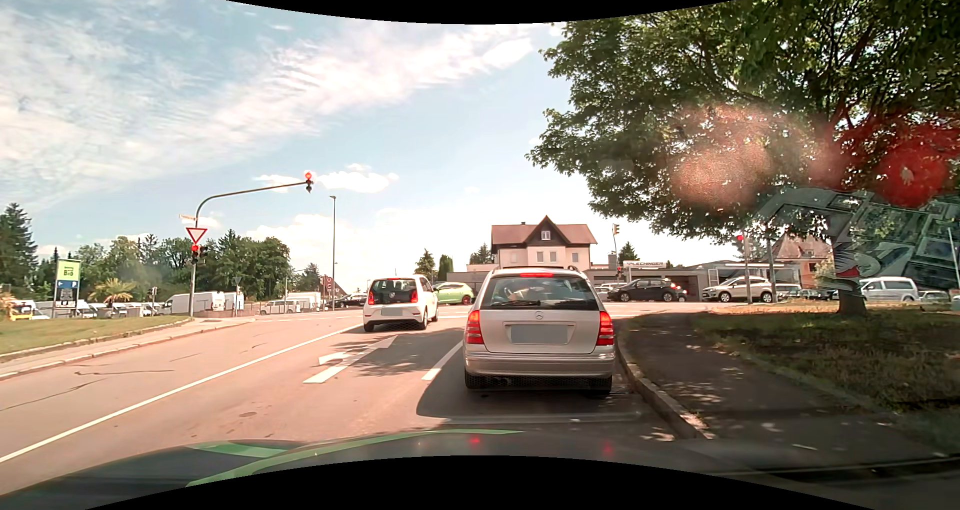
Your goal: Follow the waypoints while adhering to traffic rules and regulations
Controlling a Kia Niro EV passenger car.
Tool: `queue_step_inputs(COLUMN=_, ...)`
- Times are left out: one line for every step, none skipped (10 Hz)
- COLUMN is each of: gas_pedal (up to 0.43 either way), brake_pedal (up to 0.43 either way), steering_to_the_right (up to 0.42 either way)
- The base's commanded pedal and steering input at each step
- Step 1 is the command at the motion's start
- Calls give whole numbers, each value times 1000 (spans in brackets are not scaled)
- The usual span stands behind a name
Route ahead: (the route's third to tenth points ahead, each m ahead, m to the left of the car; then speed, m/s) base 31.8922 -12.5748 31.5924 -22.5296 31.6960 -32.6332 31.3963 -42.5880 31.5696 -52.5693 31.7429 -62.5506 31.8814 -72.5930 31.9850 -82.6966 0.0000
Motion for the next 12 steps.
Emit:
queue_step_inputs(gas_pedal=0, brake_pedal=287, steering_to_the_right=81)
queue_step_inputs(gas_pedal=0, brake_pedal=293, steering_to_the_right=81)
queue_step_inputs(gas_pedal=0, brake_pedal=293, steering_to_the_right=81)
queue_step_inputs(gas_pedal=0, brake_pedal=287, steering_to_the_right=81)
queue_step_inputs(gas_pedal=0, brake_pedal=287, steering_to_the_right=81)
queue_step_inputs(gas_pedal=0, brake_pedal=287, steering_to_the_right=81)
queue_step_inputs(gas_pedal=0, brake_pedal=287, steering_to_the_right=80)
queue_step_inputs(gas_pedal=0, brake_pedal=287, steering_to_the_right=80)
queue_step_inputs(gas_pedal=0, brake_pedal=287, steering_to_the_right=81)
queue_step_inputs(gas_pedal=0, brake_pedal=287, steering_to_the_right=81)
queue_step_inputs(gas_pedal=0, brake_pedal=287, steering_to_the_right=81)
queue_step_inputs(gas_pedal=0, brake_pedal=287, steering_to_the_right=81)
